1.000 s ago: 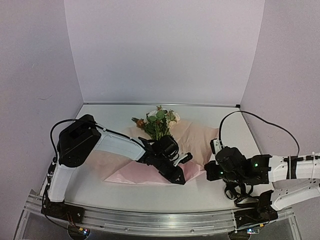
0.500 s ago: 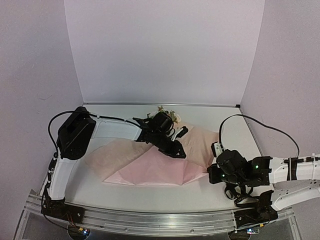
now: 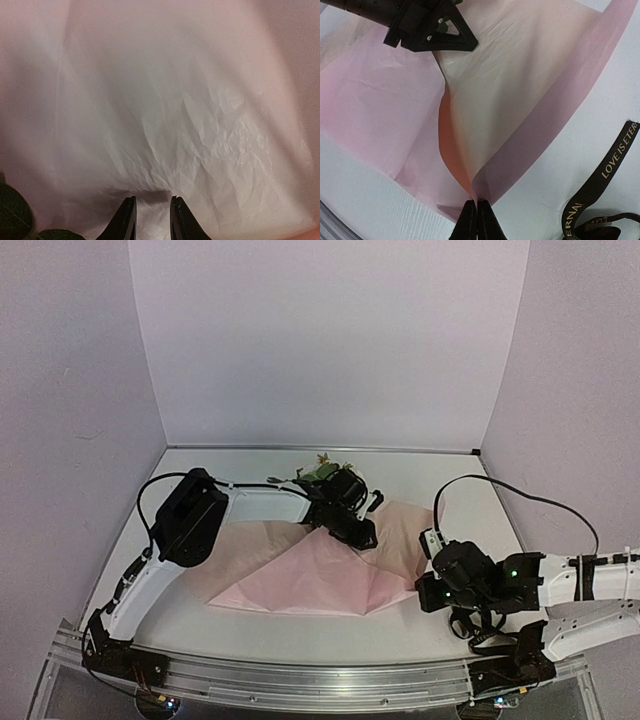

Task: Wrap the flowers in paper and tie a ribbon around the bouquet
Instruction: Fold the one-fourth-folded wrapping paper at the center of the board.

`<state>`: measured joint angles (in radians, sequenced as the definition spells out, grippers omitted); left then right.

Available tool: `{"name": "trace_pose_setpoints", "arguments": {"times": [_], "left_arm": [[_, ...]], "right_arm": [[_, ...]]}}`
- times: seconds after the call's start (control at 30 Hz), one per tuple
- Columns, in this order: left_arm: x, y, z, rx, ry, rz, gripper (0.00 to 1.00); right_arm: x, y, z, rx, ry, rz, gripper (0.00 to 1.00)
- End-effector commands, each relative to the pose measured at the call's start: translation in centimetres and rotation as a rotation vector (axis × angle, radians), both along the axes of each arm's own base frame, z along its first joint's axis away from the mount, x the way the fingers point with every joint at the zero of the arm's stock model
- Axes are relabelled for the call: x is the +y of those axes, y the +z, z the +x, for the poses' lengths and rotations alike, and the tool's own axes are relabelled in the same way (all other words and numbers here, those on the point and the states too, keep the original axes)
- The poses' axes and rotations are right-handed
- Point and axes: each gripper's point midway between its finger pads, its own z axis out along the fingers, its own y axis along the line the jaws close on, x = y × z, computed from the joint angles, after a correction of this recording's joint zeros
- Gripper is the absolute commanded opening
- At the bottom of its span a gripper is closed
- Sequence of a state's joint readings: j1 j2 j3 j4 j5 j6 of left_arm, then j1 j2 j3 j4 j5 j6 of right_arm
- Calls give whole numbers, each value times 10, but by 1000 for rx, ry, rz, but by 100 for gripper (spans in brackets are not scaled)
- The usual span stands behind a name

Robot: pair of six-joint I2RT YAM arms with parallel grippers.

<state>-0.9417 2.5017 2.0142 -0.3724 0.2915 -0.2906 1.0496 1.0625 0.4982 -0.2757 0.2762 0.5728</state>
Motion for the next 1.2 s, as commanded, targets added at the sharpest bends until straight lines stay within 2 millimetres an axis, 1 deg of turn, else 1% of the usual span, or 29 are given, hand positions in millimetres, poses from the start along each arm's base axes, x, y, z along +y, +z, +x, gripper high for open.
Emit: {"name": "trace_pose_setpoints", "arguments": {"times": [0.0,0.07,0.17,0.2,0.27,0.33,0.37,0.43,0.5,0.57,0.67,0.73,0.8,0.9,0.97,1.03,1.1,1.17], "left_arm": [[-3,3,13,-30,53,15,25],[-4,6,13,-29,51,6,25],[-3,29,13,-50,47,-27,26],[-4,38,11,-55,39,-42,28],[-1,67,8,-76,30,-85,31],[3,98,-1,-92,13,-139,35],[8,115,-5,-100,10,-165,37],[19,139,-16,-104,8,-199,40],[36,153,-26,-99,23,-207,42],[57,157,-37,-81,47,-196,43],[98,139,-61,-26,83,-123,38],[129,121,-81,12,114,-67,31],[160,103,-101,55,146,-14,21],[199,82,-126,111,194,45,12],[219,71,-142,147,215,63,8],[230,61,-153,177,228,72,6],[236,53,-160,198,226,83,5],[241,39,-166,214,226,112,4]], "right_arm": [[5,20,3,-25,25,5,0],[3,21,3,-28,26,-8,0],[0,26,4,-40,25,-31,0],[-3,27,5,-44,19,-52,0],[-8,30,6,-51,19,-87,0],[-12,31,7,-56,13,-115,0],[-13,32,8,-60,14,-127,0],[-17,32,7,-57,16,-150,0],[-18,31,7,-58,15,-158,0],[-20,30,7,-60,13,-165,0],[-24,30,7,-65,5,-182,0],[-27,30,8,-71,0,-194,0],[-30,32,8,-79,-2,-205,0],[-34,34,8,-88,-1,-222,0],[-34,35,8,-88,2,-229,0],[-35,35,7,-88,5,-236,0],[-36,34,7,-88,3,-237,0],[-36,34,7,-86,5,-239,0]]}}
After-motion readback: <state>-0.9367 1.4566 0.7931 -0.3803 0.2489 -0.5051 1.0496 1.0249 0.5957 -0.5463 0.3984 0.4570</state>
